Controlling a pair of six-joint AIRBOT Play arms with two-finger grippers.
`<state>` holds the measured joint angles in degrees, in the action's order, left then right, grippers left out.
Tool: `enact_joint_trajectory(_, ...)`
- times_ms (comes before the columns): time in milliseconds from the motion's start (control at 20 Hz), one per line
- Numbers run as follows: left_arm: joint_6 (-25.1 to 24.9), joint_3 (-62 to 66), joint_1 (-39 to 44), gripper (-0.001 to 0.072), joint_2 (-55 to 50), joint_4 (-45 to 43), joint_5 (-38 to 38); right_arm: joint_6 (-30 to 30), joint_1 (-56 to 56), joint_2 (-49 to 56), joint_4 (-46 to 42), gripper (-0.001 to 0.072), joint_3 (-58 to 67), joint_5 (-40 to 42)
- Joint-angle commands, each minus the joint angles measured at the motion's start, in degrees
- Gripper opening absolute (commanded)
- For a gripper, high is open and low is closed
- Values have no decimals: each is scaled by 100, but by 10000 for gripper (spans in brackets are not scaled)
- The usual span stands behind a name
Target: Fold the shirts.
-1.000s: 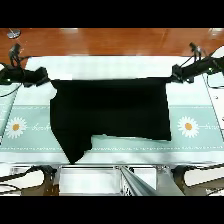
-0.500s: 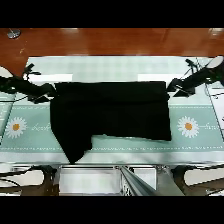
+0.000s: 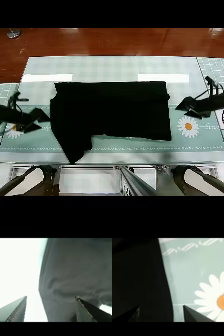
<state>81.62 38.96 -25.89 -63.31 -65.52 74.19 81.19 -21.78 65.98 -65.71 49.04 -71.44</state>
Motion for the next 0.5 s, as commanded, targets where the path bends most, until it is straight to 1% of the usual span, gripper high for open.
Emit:
enact_joint_trajectory(0, 101, -1038, 48, 702, 439, 321, -315, -48, -20, -498, 111, 618, -614, 68)
enact_joint_trajectory(50, 179, -1202, 98, 702, 439, 420, -470, -46, -20, -501, 127, 618, -614, 50)
enact_joint_trajectory(100, 151, -1318, 131, 702, 439, 654, -595, -46, -20, -501, 131, 618, -614, 59)
enact_joint_trajectory(200, -61, -1521, 238, 701, 439, 1106, -732, -42, -20, -501, 131, 617, -614, 52)
enact_joint_trajectory(350, -127, -1679, 503, 701, 439, 1141, -855, -22, -20, -501, 133, 618, -614, 59)
enact_joint_trajectory(450, -177, -1746, 693, 697, 439, 1143, -907, -20, -42, -501, -4, 618, -610, 201)
